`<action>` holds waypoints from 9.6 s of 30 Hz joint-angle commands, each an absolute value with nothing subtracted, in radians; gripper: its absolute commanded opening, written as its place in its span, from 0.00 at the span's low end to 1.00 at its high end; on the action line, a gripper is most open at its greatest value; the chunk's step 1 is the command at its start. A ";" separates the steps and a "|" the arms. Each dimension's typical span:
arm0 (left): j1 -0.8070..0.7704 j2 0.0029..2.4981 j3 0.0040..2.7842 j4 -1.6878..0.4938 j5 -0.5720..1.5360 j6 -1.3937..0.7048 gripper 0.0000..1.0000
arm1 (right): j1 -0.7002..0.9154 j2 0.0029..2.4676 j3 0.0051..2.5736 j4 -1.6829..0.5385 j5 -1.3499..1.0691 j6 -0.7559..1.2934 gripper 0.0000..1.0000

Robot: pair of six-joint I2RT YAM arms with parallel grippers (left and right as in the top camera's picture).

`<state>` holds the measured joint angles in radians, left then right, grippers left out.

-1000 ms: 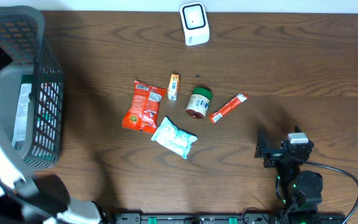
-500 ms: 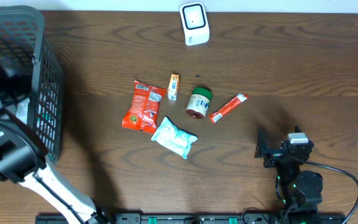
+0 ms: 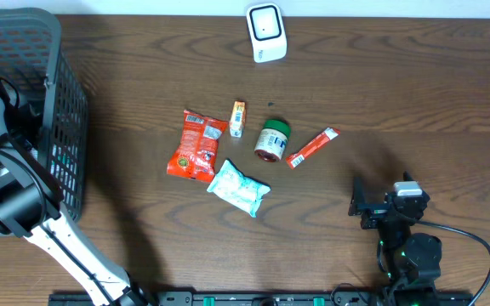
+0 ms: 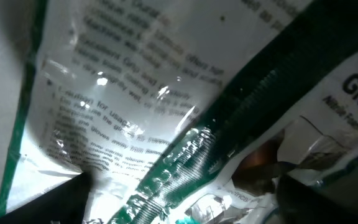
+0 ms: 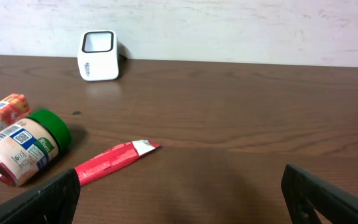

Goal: Scan the item barcode
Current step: 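Grasp the green 3M gloves package in the basket with the left gripper, then carry the gloves package out and lower it left of the red bag, then release the gloves package and raise the left gripper beside the basket, then reach the right gripper forward toward the green-lidded jar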

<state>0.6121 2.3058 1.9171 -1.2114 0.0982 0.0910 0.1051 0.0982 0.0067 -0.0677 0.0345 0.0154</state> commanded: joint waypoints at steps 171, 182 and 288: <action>-0.049 1.404 1.656 -1.083 -0.226 -0.446 0.86 | 0.100 0.097 0.006 -0.071 0.043 0.029 0.99; -0.049 1.404 1.656 -1.083 -0.226 -0.446 0.86 | 0.100 0.097 0.006 -0.071 0.043 0.029 0.99; -0.049 1.404 1.656 -1.083 -0.226 -0.446 0.87 | 0.385 1.983 1.925 -1.277 -0.215 0.509 0.86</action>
